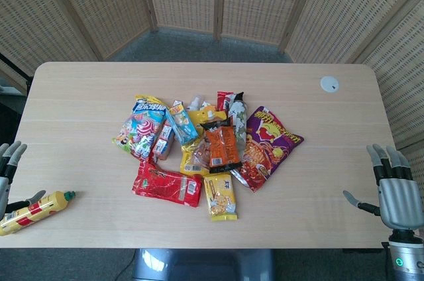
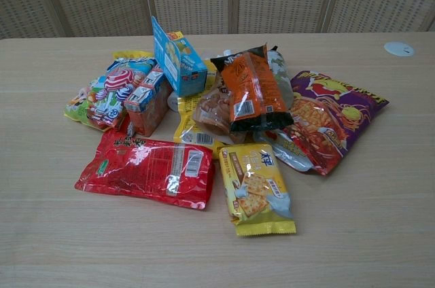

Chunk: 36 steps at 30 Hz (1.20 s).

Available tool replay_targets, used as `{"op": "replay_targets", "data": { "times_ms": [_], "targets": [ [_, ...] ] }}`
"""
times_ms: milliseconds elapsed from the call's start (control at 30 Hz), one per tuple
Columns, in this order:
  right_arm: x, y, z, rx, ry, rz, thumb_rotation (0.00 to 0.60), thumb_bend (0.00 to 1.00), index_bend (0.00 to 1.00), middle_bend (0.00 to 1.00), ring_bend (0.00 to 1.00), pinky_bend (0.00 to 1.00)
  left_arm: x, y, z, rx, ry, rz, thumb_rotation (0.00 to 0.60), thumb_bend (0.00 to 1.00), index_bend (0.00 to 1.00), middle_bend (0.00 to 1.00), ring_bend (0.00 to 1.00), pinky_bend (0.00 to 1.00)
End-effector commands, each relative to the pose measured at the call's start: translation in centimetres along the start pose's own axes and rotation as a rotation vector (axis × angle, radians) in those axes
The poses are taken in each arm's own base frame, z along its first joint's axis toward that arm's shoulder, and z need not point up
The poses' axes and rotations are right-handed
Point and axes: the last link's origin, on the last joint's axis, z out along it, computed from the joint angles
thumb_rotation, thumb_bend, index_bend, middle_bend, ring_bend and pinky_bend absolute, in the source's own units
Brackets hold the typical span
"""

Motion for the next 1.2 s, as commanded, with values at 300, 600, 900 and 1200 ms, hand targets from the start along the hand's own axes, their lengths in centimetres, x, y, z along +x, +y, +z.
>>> {"op": "replay_targets", "data": {
  "times_ms": [300,600,900,1200],
  "targets": [
    [0.2,0.3,0.1,-0.010,-0.003,0.022,0.419,0.00,0.00,0.00,0.00,0.00,-1.7,2.0,2.3,-0.001,-0.104,-0.008,0.487,0.00,0.00,0.00,0.00,0.00],
    [0.1,0.1,0.1,-0.008,-0.017,0.041,0.421,0.00,0.00,0.00,0.00,0.00,-0.3,12.0,13.2,-0.314,-0.029,0.037,0.489,0.00,0.00,0.00,0.00,0.00],
    [0.0,0.4,0.1,-0.012,-0.028,0.041,0.419,0.00,0.00,0.00,0.00,0.00,-1.0,19.4,19.9,-0.504,-0.041,0.136,0.490,0.00,0.00,0.00,0.00,0.00],
    [0.2,0.8,0.2,-0.024,-0.023,0.056,0.423,0.00,0.00,0.00,0.00,0.00,-3.4,23.4,23.7,-0.556,-0.112,0.265,0.495,0.00,0.00,0.00,0.00,0.00]
  ]
}}
